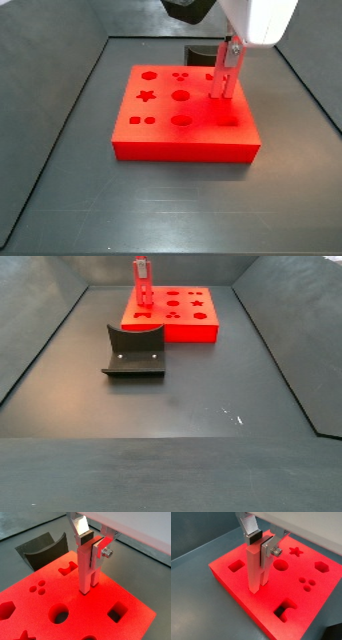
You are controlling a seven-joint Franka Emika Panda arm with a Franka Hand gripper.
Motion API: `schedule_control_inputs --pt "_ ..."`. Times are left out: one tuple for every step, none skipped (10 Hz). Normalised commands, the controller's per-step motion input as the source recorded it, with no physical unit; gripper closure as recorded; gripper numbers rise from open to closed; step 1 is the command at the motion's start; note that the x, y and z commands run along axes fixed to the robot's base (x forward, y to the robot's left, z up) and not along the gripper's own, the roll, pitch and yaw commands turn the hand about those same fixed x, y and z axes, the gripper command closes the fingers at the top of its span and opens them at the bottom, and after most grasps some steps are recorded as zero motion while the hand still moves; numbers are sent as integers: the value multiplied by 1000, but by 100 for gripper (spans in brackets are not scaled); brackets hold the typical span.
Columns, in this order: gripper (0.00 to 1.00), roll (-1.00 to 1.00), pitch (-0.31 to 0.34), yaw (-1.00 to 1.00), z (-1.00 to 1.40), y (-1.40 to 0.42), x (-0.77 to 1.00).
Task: Insert the double-square object.
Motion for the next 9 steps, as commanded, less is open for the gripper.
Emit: schedule_control_inputs --pt "100 0 -6 0 -137 -49 0" --pt "100 19 -6 0 -231 -9 0" --pt "100 64 0 0 -514 0 51" --pt "100 143 19 -9 -726 0 163" --pt "100 146 49 -60 -800 0 189" --pt "100 111 51 -74 -809 0 140" --pt "100 120 50 -71 -763 0 123" --pt "100 80 9 -69 -551 0 34" --pt "100 44 0 -97 -329 0 0"
